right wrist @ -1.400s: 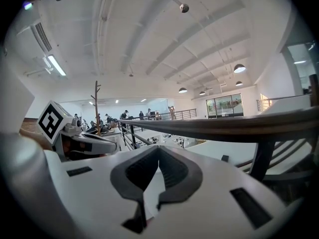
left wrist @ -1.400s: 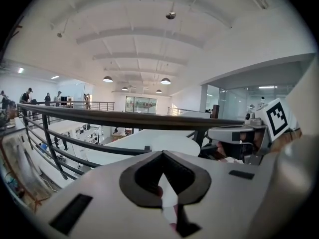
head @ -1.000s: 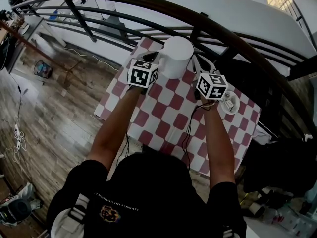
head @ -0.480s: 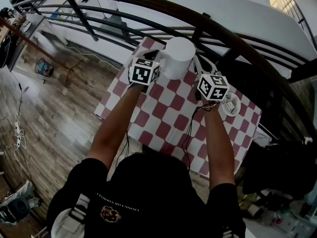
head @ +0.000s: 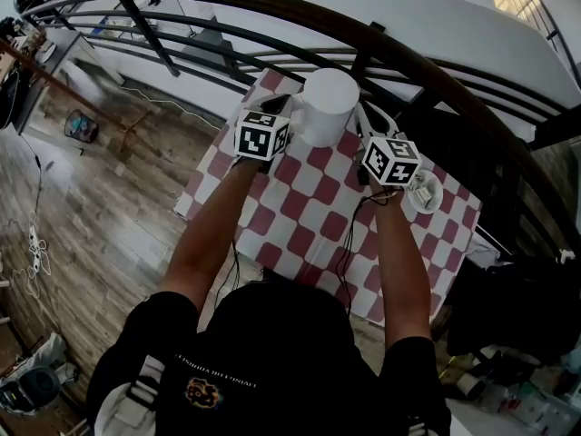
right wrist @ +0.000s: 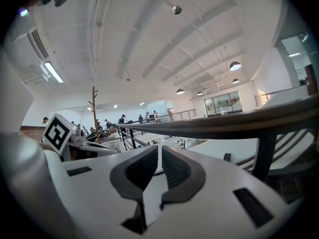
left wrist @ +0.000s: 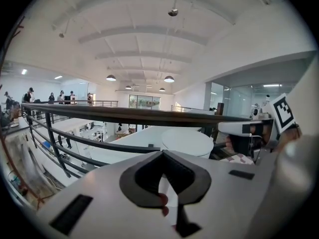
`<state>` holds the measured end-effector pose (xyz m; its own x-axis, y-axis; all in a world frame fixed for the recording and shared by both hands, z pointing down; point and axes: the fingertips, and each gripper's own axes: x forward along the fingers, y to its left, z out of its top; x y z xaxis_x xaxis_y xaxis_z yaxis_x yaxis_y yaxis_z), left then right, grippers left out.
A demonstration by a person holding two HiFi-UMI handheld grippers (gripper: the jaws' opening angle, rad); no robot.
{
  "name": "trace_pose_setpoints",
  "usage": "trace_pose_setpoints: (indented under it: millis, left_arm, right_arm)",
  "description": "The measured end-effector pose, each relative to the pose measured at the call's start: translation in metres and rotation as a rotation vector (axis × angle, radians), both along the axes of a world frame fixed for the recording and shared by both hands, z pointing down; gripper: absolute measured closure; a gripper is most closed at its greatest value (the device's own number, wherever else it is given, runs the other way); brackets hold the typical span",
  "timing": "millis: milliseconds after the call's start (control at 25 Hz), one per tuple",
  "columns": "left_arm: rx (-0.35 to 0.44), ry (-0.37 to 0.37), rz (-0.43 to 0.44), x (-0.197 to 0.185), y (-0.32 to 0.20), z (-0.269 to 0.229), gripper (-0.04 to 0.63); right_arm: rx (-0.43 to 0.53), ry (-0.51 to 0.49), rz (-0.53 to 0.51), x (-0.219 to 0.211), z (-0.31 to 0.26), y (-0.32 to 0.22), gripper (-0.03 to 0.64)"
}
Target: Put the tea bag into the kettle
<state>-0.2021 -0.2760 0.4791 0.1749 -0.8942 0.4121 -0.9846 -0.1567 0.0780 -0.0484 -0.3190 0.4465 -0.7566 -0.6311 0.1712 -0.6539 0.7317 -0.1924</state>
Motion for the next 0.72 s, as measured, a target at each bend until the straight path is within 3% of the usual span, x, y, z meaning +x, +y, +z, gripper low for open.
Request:
trace_pose_setpoints:
  millis: [280,720]
  left_arm:
    - [-0.015,0.019,0.01,0.003,0.001,0.003,0.597]
    - [-0.003,0.014,0.006,0.001,0.001,-0.001,0.597]
  right_arm:
    - [-0.01,-0.082,-0.008,-0.003,-0.007,0.003,0.532]
    - [-0.056,-0.066,-0.03,-0.015,-0.003,0.003,0.531]
